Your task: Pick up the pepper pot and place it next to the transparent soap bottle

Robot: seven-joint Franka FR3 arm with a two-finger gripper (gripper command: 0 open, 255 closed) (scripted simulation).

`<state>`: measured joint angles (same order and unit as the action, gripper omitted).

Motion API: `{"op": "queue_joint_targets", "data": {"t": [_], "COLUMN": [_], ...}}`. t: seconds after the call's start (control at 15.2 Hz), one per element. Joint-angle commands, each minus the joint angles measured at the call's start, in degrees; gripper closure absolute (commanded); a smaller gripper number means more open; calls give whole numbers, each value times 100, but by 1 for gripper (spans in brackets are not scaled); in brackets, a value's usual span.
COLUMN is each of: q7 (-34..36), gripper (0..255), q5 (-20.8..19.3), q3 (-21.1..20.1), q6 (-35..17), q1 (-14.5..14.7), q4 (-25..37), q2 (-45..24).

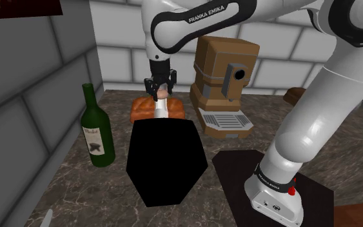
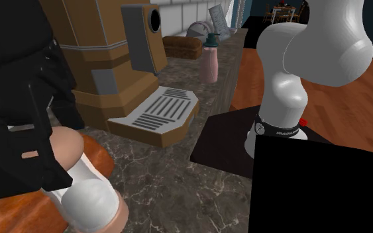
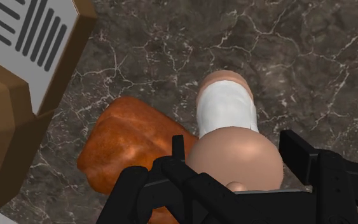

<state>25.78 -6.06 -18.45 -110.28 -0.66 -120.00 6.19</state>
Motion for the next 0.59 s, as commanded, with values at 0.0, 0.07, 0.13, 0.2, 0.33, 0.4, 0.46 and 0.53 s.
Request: {"op": "queue_joint_targets", "data": {"t": [0.0,0.07,0.13,0.2,0.33,0.4,0.46,0.53], "q7": [-29,-42,-55,-67,-90,-101,-112,-122], "gripper": [255,255,255,255,255,255,255,255], "q5": [16,23,30,37,48,53,57,61], "q3": [5,7,9,11,14,16,18,19], "q6": [168,243,318,393,544,619,694,770], "q1": [-1,-2,-2,-2,-3,-4,-4,-5], "q4": [139,199,260,322,450,517,584,653], "q2": [31,48,64,78,103,114,123,131]}}
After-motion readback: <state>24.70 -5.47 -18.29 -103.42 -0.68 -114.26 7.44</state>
